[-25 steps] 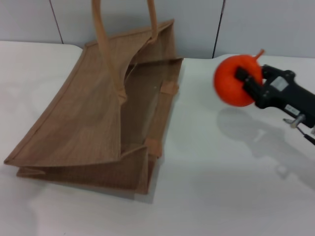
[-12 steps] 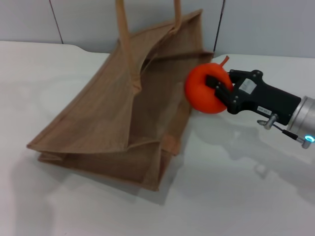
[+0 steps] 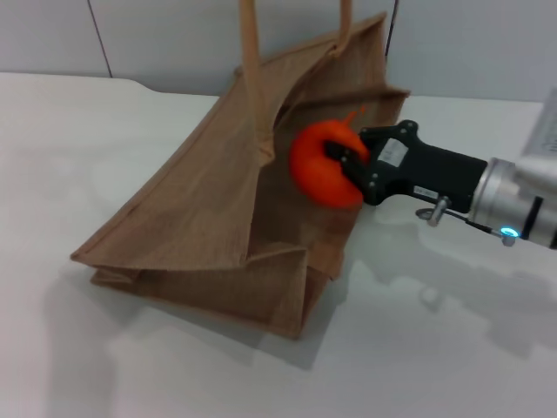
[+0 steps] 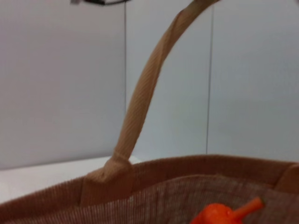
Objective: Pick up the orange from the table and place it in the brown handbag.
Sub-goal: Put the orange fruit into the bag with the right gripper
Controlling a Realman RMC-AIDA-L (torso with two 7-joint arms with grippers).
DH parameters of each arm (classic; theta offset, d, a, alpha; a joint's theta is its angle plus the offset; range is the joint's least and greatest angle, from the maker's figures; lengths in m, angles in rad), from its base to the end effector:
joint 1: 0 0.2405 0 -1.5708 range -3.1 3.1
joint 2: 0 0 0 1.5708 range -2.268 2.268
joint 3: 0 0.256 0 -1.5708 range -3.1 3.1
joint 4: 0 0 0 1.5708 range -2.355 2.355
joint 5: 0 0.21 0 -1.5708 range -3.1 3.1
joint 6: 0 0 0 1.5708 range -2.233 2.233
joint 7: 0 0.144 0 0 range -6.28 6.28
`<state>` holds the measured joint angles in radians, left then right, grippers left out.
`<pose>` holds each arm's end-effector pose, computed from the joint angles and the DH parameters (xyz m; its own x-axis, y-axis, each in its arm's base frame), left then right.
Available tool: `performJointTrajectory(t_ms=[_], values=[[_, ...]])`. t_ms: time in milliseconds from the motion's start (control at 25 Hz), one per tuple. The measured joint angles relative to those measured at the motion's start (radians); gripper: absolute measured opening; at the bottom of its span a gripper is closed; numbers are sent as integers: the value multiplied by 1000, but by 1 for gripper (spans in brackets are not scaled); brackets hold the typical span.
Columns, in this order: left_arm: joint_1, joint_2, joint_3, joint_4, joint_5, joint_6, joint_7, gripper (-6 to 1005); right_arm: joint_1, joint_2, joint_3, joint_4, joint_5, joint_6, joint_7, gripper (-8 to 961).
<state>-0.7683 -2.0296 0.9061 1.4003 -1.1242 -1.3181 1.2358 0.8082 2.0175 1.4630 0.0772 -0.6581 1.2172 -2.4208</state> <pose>-0.0634 0.4233 0.1220 0.9184 -0.0931 0.3846 0.1604 -0.8008 -0.5770 0.2026 0.3814 -0.0648 0.8031 -0.0122 -0.5957 -0.2874 -0.8838 -0.3693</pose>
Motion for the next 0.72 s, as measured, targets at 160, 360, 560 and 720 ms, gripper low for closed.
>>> performJointTrajectory(t_ms=[160, 360, 560, 720], values=[[-11, 0, 28, -4, -17, 7, -1, 118, 6, 2, -37, 40, 0, -72, -2, 73], [-30, -2, 36, -12, -32, 7, 0, 118, 14, 3, -47, 63, 0, -128, -4, 64], [-31, -2, 42, -14, -38, 7, 0, 119, 15, 4, -56, 81, 2, -135, -16, 61], [-28, -2, 42, -14, -37, 8, 0, 119, 26, 5, -58, 83, 8, -175, 36, 63]])
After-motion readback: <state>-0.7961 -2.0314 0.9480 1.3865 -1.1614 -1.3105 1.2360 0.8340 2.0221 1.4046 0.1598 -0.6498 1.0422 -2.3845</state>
